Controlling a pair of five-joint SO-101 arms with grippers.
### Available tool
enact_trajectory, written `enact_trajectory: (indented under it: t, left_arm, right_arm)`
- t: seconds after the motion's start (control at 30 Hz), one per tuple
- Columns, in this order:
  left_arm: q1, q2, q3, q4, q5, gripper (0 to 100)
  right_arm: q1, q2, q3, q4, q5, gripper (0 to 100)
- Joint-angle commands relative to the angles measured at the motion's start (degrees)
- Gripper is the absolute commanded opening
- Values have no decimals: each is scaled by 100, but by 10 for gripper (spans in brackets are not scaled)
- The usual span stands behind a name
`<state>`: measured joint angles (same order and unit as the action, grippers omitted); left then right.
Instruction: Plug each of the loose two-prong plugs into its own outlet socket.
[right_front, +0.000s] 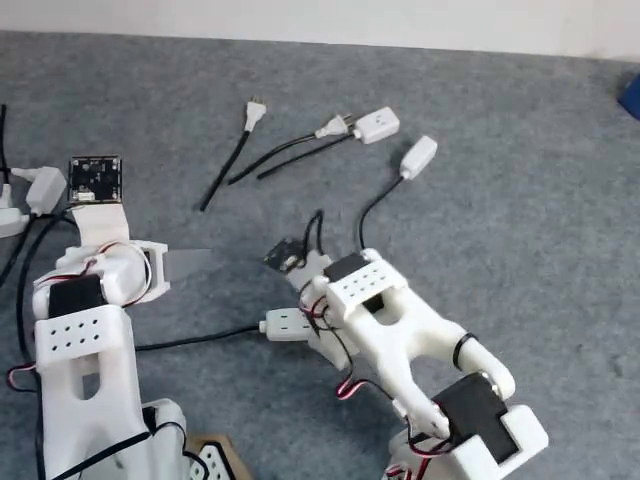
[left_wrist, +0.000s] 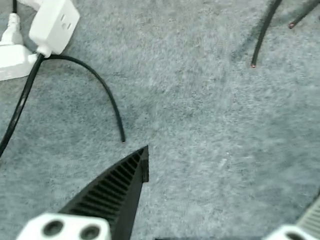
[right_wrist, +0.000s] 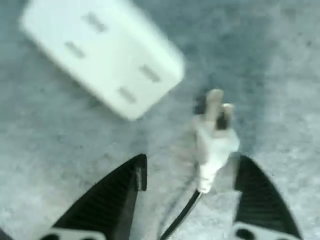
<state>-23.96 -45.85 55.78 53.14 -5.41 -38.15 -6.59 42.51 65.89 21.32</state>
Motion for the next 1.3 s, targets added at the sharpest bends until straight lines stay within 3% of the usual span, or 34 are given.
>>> enact_trajectory:
  t: [0.0,0.2,0.5,0.77,1.27]
  left_arm:
    - [-180,4,-57,-79,9,489]
    - [-224,4,-22,-79,-281,489]
    - [-242,-31,119,-53,-308,489]
    - [-233,-31,119,-79,-308,489]
    - [-426,-31,110,-53,-308,489]
  right_arm:
    - [-127,-725,-242,356,404,183]
    - [57,-1481,-145,602,985,170]
    - [154,-1191,295,13,985,170]
    - [840,-1182,233,40,1020,170]
    - [558,-936,637,-382,1029,170]
